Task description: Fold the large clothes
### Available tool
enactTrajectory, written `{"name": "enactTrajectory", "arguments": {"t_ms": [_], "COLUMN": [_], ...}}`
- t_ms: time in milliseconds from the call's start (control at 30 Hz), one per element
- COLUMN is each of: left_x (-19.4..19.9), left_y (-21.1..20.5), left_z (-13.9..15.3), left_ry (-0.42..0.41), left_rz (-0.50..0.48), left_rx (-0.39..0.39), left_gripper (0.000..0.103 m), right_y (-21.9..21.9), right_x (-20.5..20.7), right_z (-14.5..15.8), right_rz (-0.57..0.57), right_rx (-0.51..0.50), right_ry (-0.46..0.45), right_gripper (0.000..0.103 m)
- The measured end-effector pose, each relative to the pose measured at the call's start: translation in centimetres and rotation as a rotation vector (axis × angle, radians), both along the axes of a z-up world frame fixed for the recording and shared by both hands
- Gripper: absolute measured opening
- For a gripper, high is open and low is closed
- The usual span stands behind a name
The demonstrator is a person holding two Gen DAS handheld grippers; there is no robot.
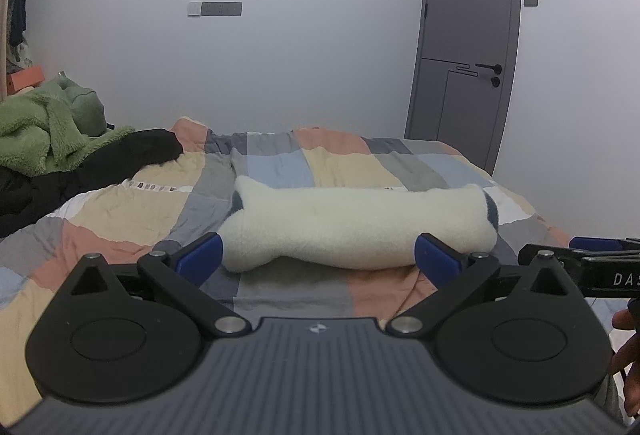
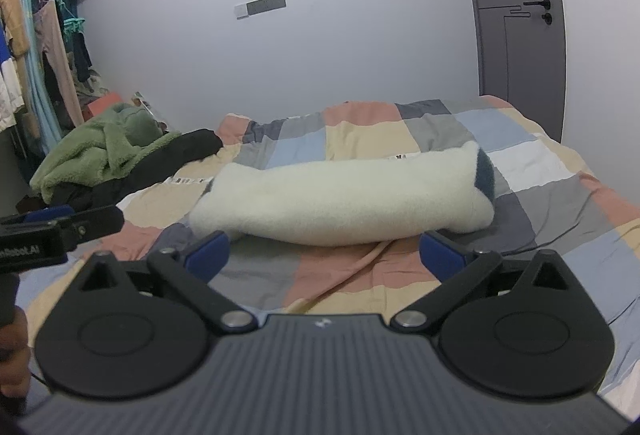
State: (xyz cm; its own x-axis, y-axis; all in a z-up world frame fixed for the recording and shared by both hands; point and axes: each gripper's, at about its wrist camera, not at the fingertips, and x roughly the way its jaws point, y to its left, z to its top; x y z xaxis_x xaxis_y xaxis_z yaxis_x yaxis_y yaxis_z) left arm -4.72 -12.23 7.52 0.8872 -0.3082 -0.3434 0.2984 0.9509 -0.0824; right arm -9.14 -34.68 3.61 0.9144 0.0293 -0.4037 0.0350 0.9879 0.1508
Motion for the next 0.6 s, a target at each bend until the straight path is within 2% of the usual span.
{"name": "enactTrajectory", "arguments": {"t_ms": [600], "left_x": [-0.24], "left_y": [0.22], "left_z": [0.31], "left_ry": [-0.010], "left_rz": [-0.001], "left_rx": [0.004], "left_gripper": [0.103], "right_y": [0.09], "right_x": [-0.12], "right_z": [0.05], "right_rz": [-0.004], "right_rx": [-0.001], "right_ry": [-0.001], "right_gripper": [0.103]}}
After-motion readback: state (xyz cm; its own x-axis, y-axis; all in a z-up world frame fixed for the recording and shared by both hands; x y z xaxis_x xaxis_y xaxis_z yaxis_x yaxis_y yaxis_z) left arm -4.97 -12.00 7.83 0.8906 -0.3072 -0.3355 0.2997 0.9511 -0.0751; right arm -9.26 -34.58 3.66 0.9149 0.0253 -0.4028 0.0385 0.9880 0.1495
